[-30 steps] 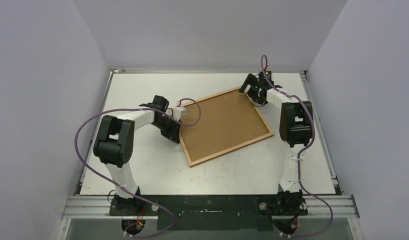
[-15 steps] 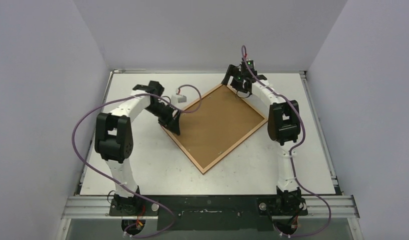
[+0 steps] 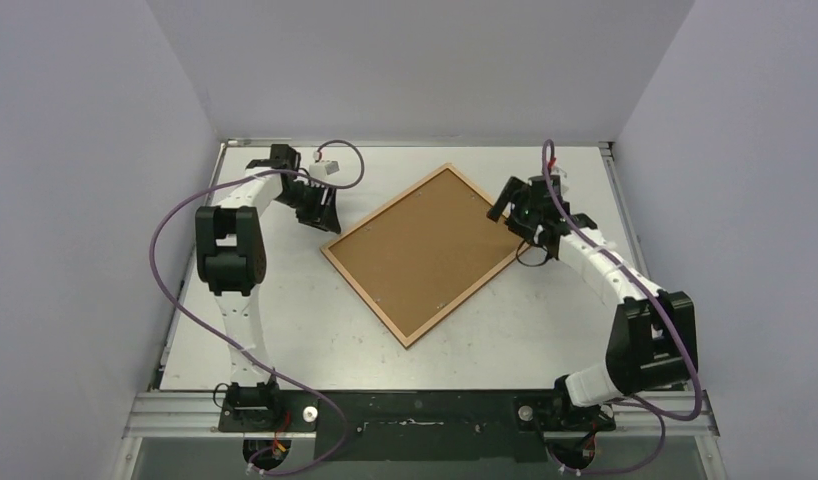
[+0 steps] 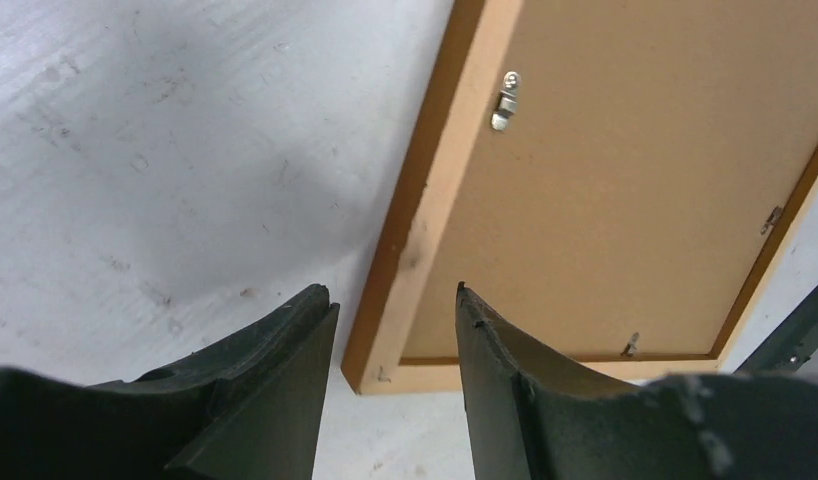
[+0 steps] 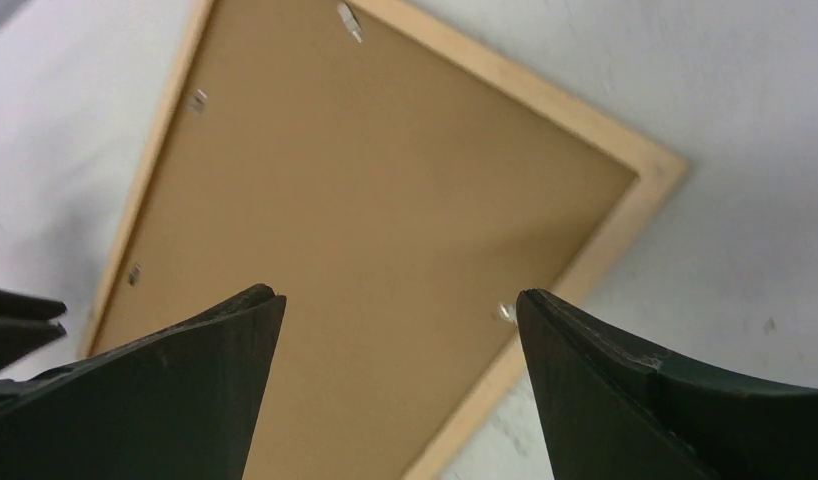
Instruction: Put the photo into the frame
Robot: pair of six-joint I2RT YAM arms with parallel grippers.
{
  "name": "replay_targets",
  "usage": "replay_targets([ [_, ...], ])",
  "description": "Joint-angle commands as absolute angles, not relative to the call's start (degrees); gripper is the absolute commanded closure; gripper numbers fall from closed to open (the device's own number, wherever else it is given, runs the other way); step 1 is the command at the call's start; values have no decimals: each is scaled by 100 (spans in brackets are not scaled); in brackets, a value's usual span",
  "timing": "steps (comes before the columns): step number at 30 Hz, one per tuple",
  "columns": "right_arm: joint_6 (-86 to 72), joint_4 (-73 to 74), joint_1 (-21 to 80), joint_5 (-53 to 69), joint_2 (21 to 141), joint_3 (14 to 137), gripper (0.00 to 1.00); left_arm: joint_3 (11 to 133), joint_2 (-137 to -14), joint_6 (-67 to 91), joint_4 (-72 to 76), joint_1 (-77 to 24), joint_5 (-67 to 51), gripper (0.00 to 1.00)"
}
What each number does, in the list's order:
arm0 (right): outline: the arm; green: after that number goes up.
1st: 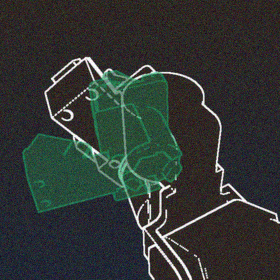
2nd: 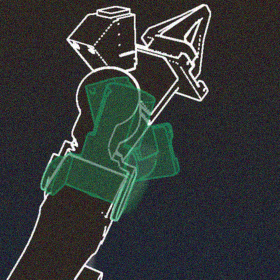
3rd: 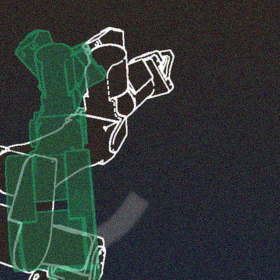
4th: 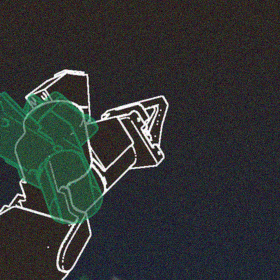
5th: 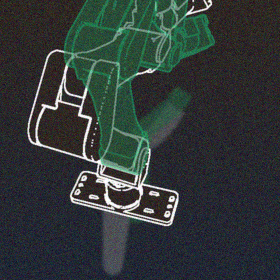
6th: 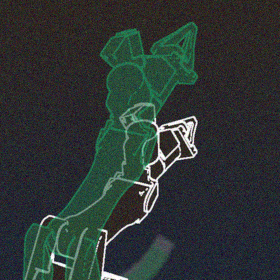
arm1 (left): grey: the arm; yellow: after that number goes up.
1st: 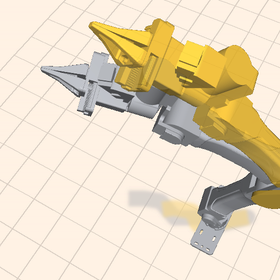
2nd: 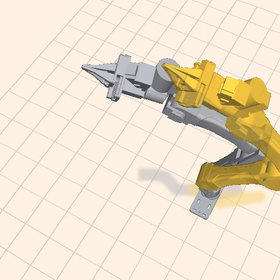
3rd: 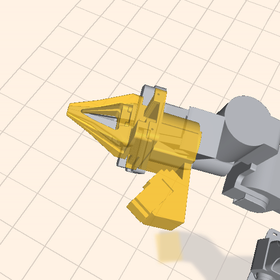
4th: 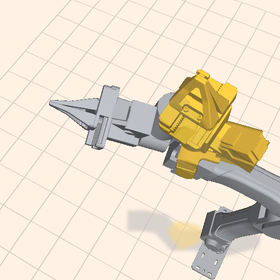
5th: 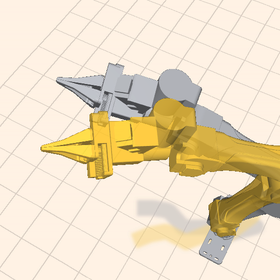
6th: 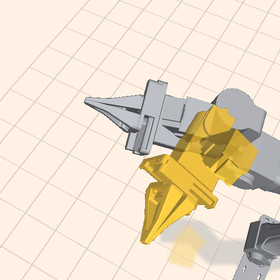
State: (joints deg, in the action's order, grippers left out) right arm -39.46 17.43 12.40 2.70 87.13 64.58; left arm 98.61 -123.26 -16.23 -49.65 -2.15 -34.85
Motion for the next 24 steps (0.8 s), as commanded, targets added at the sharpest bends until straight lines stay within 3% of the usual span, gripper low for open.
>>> replay_targets([
  [1,-4495,1836,1199,427,7941,5162,10,10313,-12612,-1247,-4675,-244,-3649,54],
  [11,-5125,585,1299,1348,8065,3898,10,10013,-12718,-1108,-4357,-224,-3811,61],
  [24,-4809,297,1341,1302,9289,5004,10,9018,-12468,-1348,-4223,-220,-4031,75],
])
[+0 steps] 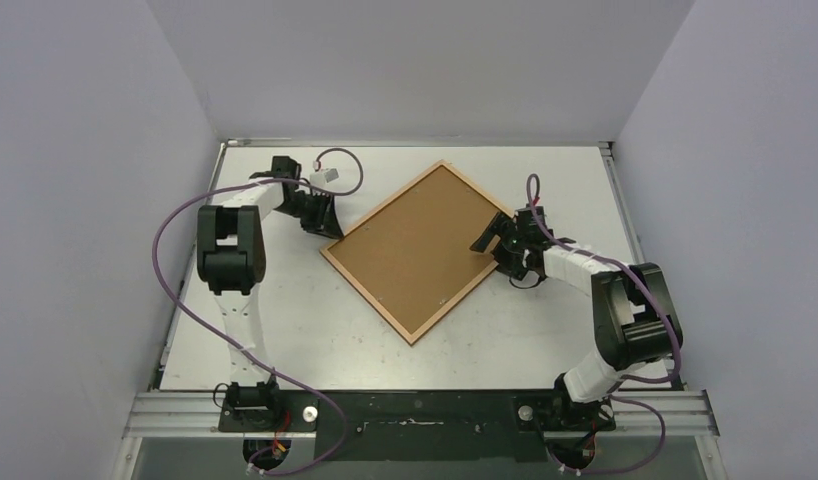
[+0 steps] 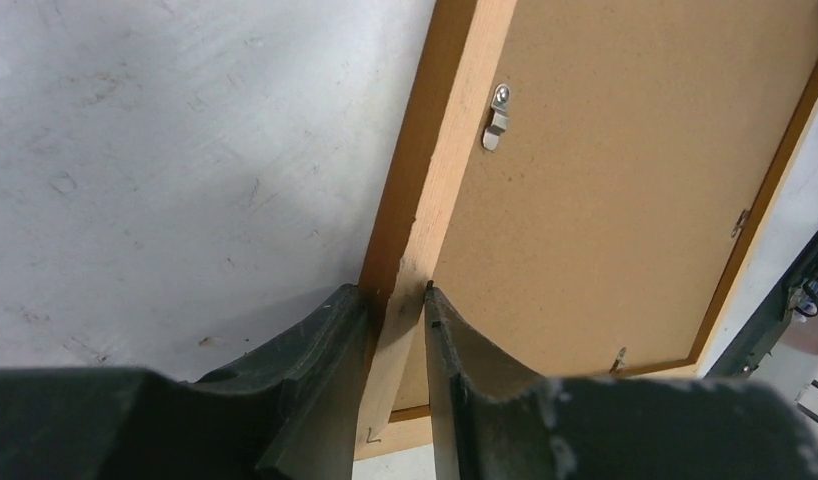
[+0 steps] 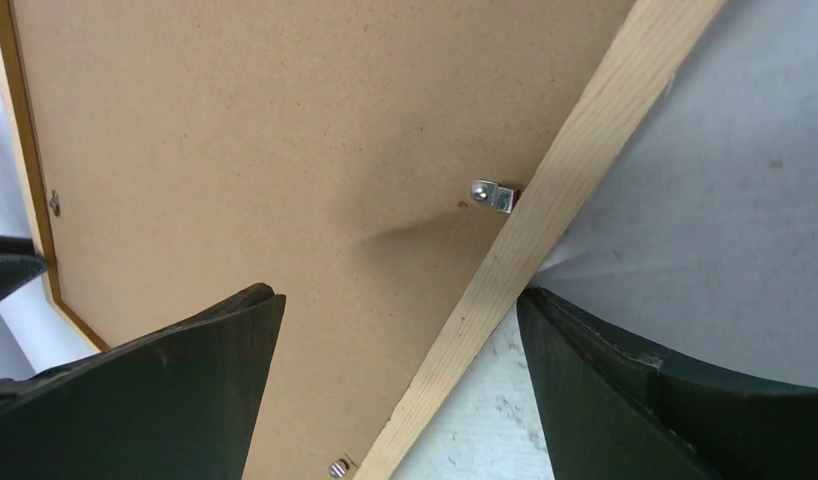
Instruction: Put the photo into the frame
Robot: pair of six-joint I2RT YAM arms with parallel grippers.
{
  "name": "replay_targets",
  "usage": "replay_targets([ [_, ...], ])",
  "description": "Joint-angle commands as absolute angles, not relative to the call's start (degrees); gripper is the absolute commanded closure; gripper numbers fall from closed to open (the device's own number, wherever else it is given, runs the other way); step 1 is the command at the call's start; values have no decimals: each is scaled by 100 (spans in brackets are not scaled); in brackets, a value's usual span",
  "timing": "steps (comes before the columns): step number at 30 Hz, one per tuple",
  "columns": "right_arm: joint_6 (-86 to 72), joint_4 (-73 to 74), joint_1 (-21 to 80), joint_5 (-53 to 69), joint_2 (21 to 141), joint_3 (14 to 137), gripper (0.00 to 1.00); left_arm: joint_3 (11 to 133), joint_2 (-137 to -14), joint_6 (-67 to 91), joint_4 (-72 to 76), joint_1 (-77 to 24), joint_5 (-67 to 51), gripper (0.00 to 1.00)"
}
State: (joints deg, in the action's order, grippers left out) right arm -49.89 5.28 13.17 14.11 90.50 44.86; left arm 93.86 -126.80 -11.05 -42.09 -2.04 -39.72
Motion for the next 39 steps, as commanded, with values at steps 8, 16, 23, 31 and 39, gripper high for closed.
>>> replay_targets([
  [8,-4351,834,1282,970,9455,5755,10,7701,-11875,-1886,-4429,-257,-4309,78],
  [16,-4117,1148,1320,550,8686,5900,10,6985,-11271,-2094,-4708,-189,-4636,76],
  [23,-4632,66,2334,1475,8992,6026,10,7361,-11314,-864,-4007,-140,-4888,64],
  [31,-5087,-892,3611,1827,10304,6643,10,7494,-11614,-231,-3398,-272,-4650,69],
  [39,-5360,-1438,4008,2171,11180,7179,8,7290,-11780,-185,-3215,-316,-4664,77],
])
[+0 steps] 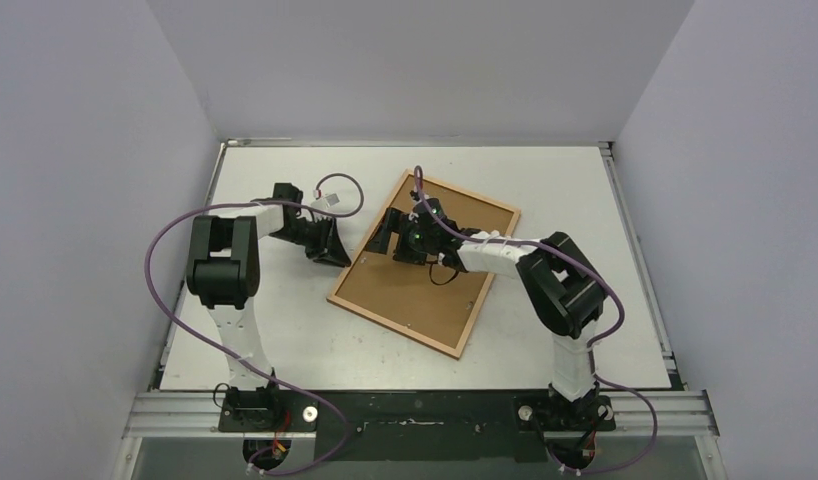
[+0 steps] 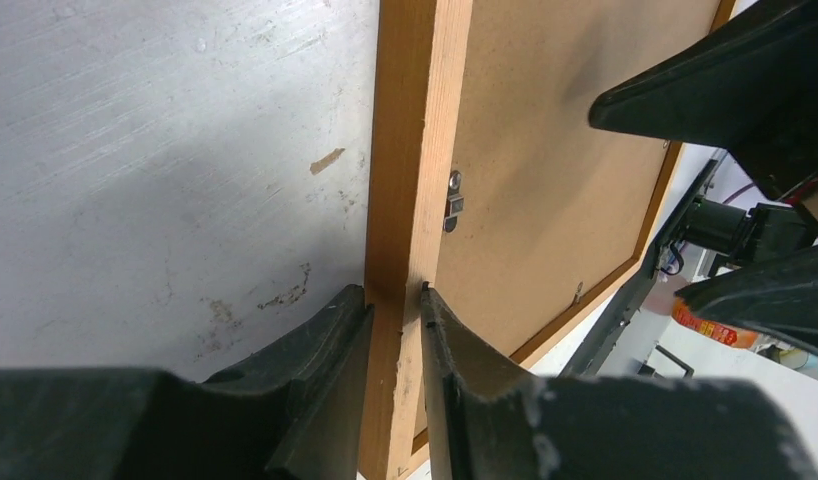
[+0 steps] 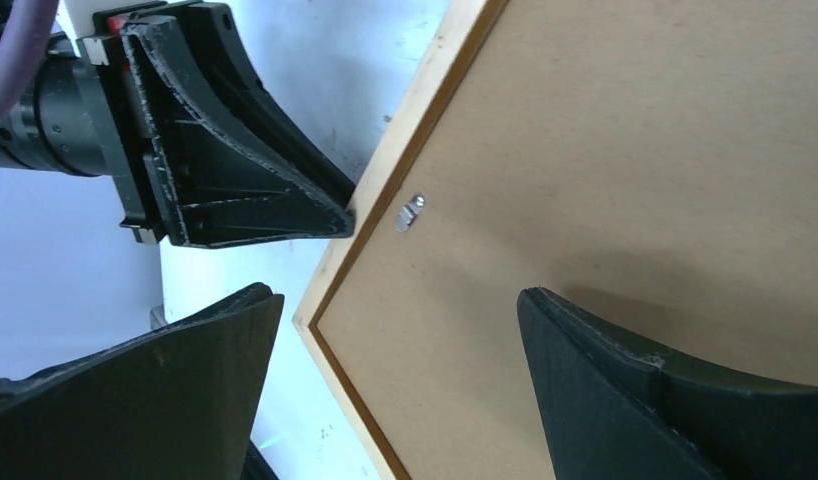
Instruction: Put the photo into the frame
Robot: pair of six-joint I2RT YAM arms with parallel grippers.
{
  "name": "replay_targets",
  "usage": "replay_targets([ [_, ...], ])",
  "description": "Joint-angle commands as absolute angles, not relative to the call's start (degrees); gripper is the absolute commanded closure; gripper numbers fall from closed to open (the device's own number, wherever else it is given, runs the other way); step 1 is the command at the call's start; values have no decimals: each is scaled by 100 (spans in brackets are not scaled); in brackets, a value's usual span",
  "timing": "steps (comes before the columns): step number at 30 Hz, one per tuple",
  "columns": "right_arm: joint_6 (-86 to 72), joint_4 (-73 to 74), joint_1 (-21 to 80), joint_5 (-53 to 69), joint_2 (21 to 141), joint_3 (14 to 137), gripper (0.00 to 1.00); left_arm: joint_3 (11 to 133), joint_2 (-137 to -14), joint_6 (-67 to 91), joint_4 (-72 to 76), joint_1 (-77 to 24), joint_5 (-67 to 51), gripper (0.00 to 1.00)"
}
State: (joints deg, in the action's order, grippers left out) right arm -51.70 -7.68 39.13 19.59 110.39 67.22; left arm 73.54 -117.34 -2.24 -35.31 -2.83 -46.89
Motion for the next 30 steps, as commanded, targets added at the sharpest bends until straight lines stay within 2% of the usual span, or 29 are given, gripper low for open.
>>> replay_targets([
  [1,-5383,-1445,4030,2190,11259,7229,8,7277,-11790,-185,-3198,-316,-4667,78],
  [14,-5607,-1613,4296,2422,11987,7694,7,7144,-11891,-114,-3019,-316,-4631,83],
  [30,-5735,-1714,4351,2538,12270,7825,7,7107,-11873,-206,-3075,-316,-4580,84],
])
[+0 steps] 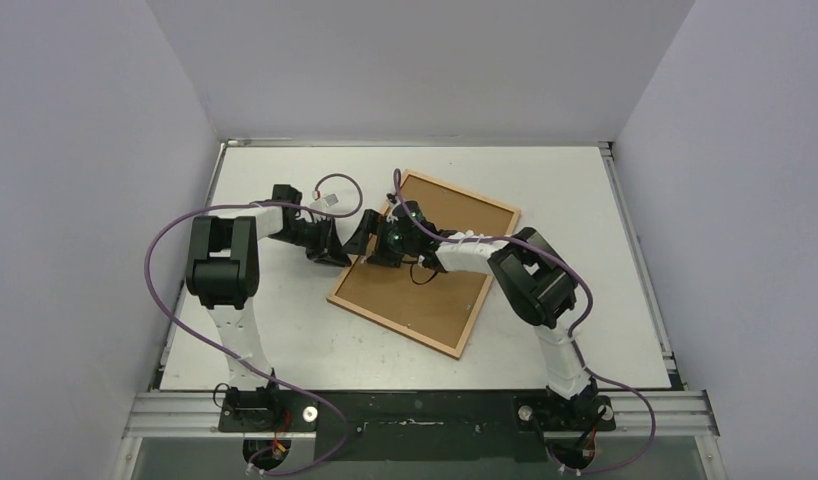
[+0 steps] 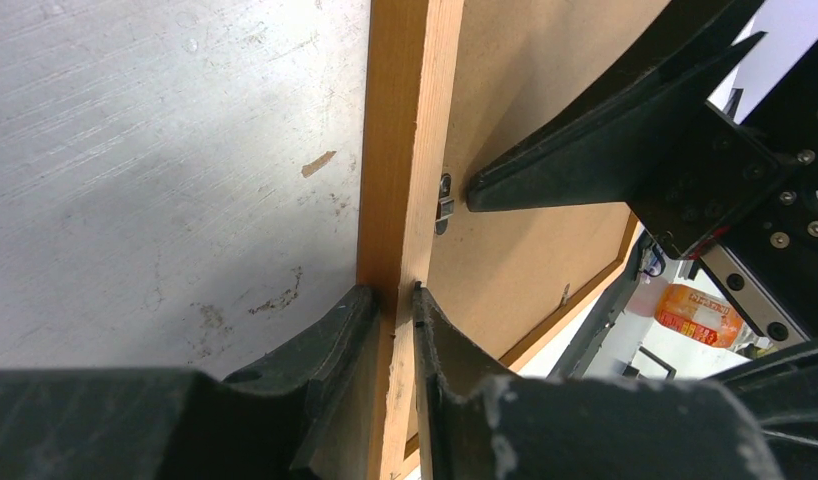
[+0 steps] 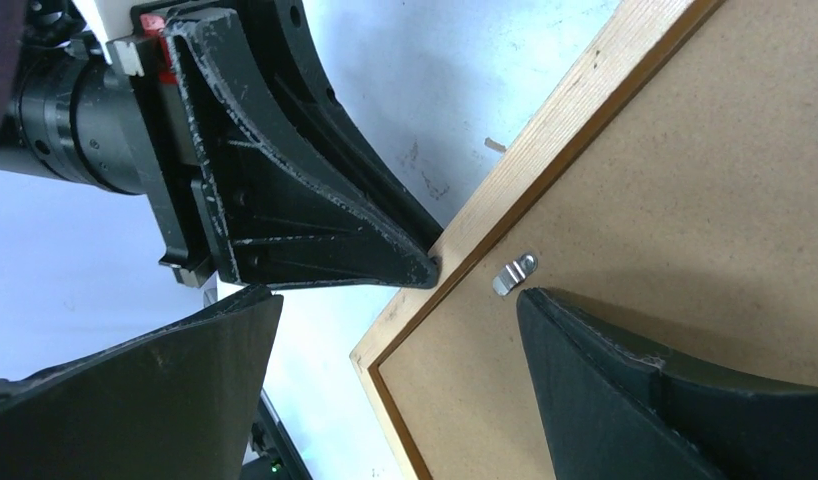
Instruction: Put the photo into the frame
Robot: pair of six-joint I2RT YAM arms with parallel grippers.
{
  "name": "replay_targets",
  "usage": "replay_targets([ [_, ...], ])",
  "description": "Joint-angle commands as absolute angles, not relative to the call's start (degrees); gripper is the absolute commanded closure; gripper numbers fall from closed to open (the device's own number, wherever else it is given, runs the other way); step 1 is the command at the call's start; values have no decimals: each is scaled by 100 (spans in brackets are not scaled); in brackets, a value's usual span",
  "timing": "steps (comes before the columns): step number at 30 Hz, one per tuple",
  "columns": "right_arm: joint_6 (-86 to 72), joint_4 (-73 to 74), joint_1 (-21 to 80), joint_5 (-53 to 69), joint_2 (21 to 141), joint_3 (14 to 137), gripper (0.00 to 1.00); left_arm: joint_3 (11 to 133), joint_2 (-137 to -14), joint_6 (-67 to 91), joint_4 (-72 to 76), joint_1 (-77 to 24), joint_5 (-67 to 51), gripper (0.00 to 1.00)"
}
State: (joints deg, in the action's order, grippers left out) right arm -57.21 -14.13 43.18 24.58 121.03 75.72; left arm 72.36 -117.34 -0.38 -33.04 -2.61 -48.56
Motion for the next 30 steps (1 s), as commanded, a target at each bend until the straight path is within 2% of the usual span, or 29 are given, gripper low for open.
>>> replay_targets([
  [1,-5731,-1709,4351,2533,12284,7846,7,7110,-11867,-212,-3076,-316,-4572,84],
  [30,-5808,-1813,4353,2759,12436,8160,6,7100,-11909,-237,-3096,-325,-4579,86],
])
